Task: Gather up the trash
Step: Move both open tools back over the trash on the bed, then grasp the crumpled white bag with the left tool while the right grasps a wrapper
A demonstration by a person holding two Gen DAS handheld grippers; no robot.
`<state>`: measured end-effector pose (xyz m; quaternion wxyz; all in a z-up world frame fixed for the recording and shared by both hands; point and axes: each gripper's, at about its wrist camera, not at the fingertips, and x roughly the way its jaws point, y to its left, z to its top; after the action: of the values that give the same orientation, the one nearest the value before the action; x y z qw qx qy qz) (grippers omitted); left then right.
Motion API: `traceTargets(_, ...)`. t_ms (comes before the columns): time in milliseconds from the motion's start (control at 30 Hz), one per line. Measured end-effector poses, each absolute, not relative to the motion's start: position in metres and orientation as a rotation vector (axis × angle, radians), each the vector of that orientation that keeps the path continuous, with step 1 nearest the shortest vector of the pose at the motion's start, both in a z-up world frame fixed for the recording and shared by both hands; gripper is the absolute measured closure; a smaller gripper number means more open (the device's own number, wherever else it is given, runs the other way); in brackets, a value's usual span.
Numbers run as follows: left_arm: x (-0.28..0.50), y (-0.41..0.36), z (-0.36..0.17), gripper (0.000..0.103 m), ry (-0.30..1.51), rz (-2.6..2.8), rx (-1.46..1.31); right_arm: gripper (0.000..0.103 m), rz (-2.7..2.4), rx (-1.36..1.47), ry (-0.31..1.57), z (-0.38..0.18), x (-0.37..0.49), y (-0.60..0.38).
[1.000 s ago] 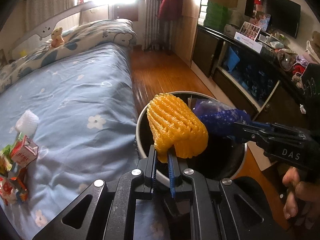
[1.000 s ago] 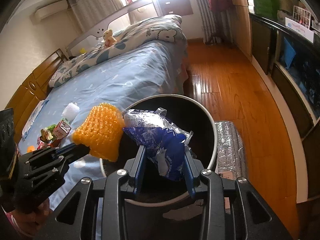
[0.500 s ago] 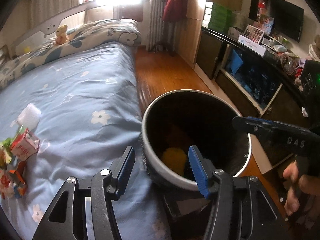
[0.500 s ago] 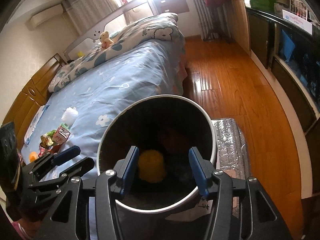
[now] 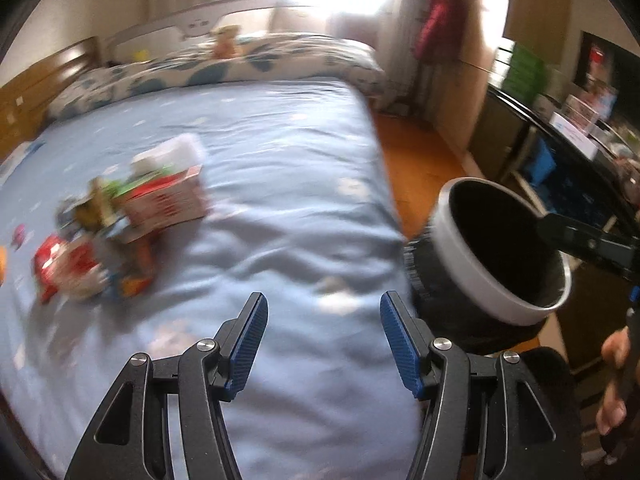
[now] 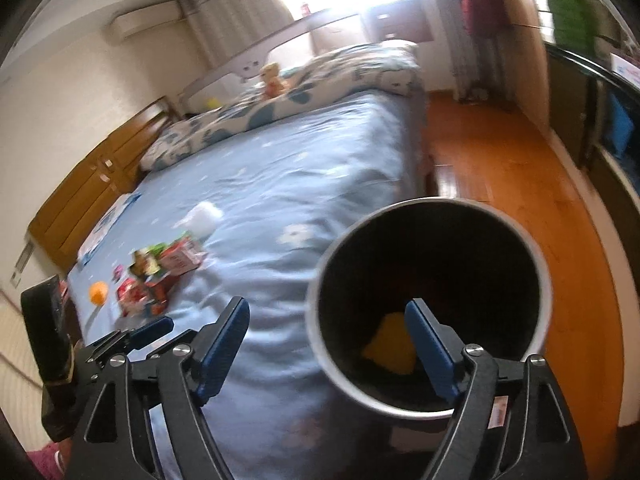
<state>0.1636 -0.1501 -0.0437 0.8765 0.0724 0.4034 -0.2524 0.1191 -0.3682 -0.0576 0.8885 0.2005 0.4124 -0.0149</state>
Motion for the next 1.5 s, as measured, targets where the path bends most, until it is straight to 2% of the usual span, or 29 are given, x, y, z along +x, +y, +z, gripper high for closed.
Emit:
traceTargets(567,0.126,-0.033,-0.037,0.045,0.846,-0.248,0.04,0.021,0.222,0.348,0.932,-0.086,0.162,-0.238)
traceTargets(1167,0.209,0.023,-0.053,0.045,0.889,-0.155,-0.051,0.023,0.311,0.3,0.969,-0.115,0.221,-0.162)
traceTargets(1267,0.223,0.022,-0.057,0.045,0.887,-0.158,-0.042,0.026,0.317,0.297,0.966,-0.117,0.23,-0.157)
traceTargets(1500,0.253,0.02,-0.068,0.045,0.909,-0.177,-0.054,0.048,0.345,0.297,0.997,-0.126,0.254,-0.149)
